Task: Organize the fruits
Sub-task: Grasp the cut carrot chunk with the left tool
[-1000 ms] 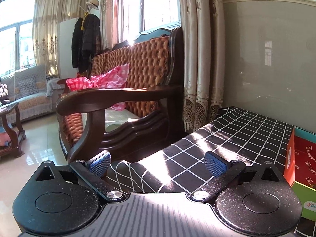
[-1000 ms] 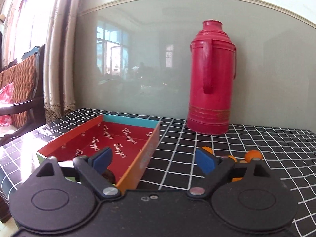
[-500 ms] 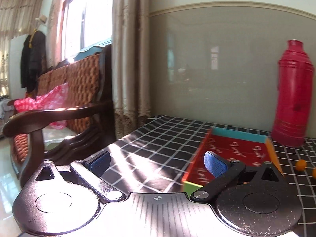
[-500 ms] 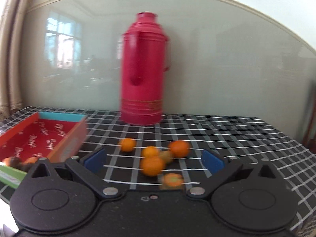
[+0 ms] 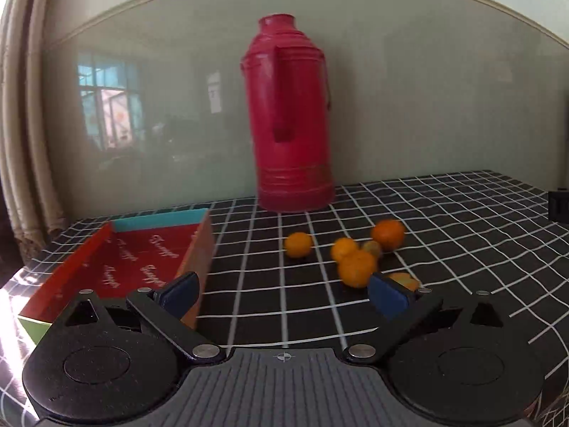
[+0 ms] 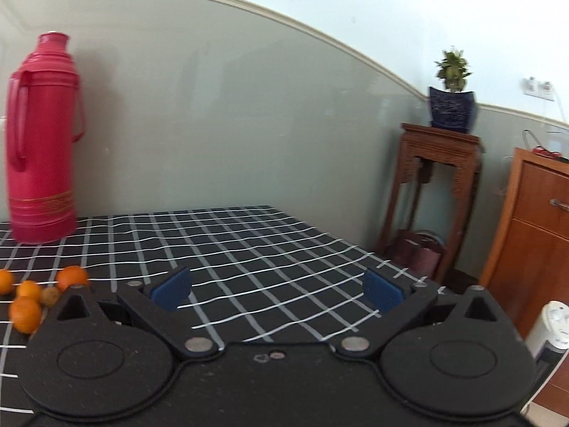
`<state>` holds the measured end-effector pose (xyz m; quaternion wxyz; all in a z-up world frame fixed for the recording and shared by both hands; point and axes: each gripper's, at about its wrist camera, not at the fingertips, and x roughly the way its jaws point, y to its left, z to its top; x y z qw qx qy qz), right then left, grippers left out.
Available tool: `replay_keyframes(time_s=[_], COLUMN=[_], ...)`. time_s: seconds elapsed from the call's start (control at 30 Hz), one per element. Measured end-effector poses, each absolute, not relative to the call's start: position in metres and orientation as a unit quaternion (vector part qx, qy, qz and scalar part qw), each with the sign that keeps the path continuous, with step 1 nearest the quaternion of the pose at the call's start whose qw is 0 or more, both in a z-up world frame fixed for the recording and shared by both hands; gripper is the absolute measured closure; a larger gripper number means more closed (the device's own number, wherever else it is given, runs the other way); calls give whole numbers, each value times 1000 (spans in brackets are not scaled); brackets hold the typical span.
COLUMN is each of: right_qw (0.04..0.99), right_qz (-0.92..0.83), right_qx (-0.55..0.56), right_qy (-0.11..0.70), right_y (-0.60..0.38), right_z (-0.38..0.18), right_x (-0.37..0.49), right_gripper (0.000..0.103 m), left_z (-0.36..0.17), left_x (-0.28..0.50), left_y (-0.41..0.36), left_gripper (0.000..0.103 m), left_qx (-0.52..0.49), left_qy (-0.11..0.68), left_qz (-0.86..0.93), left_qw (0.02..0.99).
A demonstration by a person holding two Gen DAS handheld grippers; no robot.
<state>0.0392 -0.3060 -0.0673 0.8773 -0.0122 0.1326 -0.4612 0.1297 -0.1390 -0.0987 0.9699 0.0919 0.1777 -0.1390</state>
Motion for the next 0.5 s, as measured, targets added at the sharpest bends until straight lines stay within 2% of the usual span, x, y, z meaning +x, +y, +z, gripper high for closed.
replay_keyframes(time_s=[0.23,0.3,0.5], right_qw=[884,885,885], right_qz=[-448,-446,-444], right_qx=[4,8,4], right_qy=[135,137,139], right_y=[-329,-334,-343], right_z=[-68,-67,-68], right_x=[28,26,20], right_gripper=[6,6,6], left_z=[-114,-117,-130], left_x=[131,135,152], left_y=[-191,-200,-217], left_gripper=[5,17,24], left_qx=[98,93,73], left_qy=[196,210,253], left_qz=[-178,-180,-176], left_qw=[959,956,949])
